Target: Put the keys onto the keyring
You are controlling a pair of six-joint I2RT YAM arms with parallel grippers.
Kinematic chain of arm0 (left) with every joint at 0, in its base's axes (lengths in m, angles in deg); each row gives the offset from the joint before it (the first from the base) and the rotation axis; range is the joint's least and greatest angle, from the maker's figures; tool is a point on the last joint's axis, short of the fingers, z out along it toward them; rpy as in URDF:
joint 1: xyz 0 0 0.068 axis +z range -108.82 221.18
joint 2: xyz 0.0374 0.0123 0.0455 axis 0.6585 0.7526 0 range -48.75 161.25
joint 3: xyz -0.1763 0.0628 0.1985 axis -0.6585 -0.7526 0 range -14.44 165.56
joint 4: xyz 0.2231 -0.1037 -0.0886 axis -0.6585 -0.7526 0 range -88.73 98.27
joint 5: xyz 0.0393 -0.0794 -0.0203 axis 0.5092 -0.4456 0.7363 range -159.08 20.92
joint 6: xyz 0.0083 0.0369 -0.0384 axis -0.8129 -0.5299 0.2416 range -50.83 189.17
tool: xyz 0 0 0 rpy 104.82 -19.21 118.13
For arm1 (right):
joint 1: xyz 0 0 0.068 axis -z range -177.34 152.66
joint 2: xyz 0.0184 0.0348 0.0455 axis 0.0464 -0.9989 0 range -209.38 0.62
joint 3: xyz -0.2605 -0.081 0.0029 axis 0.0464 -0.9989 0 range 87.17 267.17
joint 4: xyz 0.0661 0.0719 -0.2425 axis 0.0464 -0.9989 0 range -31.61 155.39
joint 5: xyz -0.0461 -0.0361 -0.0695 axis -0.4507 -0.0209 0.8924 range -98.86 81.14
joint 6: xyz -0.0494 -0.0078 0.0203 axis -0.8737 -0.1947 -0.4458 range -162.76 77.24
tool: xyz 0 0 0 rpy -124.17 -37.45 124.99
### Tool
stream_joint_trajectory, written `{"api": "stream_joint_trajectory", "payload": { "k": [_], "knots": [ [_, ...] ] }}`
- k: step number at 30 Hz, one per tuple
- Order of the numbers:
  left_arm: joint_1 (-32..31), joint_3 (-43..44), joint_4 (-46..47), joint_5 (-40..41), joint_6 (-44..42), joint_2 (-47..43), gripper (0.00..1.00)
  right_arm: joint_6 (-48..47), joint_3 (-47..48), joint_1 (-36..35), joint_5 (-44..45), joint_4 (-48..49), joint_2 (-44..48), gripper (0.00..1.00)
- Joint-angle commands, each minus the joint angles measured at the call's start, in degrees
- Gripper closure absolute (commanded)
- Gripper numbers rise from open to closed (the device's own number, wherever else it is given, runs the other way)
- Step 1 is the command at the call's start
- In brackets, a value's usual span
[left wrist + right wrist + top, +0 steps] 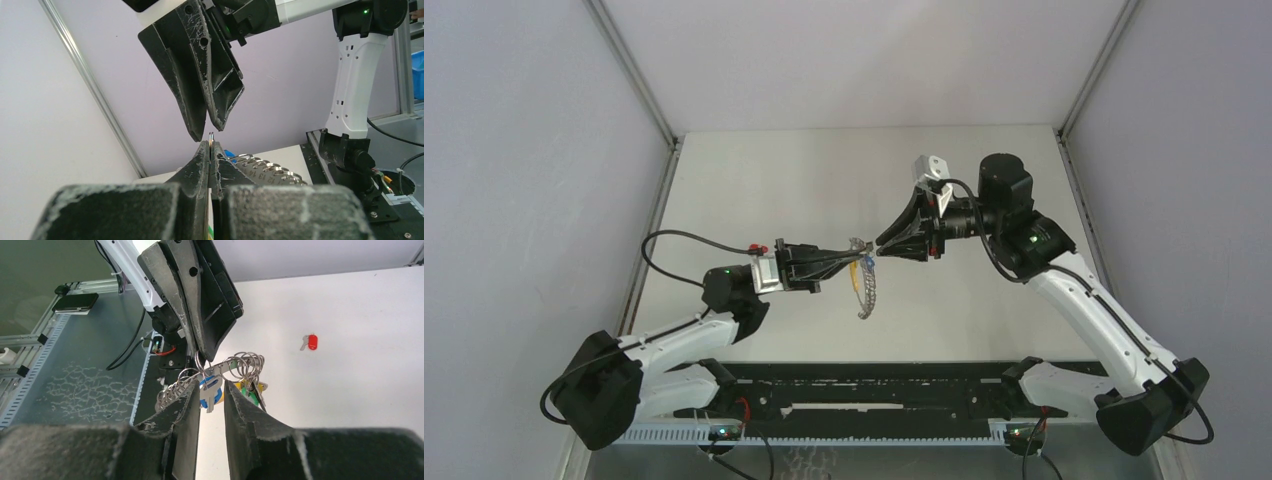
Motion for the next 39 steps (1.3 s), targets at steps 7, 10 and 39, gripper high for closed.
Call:
{"api": "stream_joint_trajectory", "payload": {
  "k": [7, 10, 39],
  "knots": [
    [0.5, 4.1, 3.7, -0.2, 1.2, -0.6, 1.0, 2.4, 1.4, -1.5, -1.4, 4.5, -1.1, 0.76],
    [0.5, 4.2, 3.7, -0.3, 1.3, -0.7, 1.0, 1.4, 1.4, -2.2, -2.2, 3.5, -1.2, 0.76],
    [0.2, 4.7, 3.7, -1.0, 2.3, -2.3, 1.0, -1.7, 1.4, -4.2, -2.1, -0.9, -1.0, 0.88]
  ]
}}
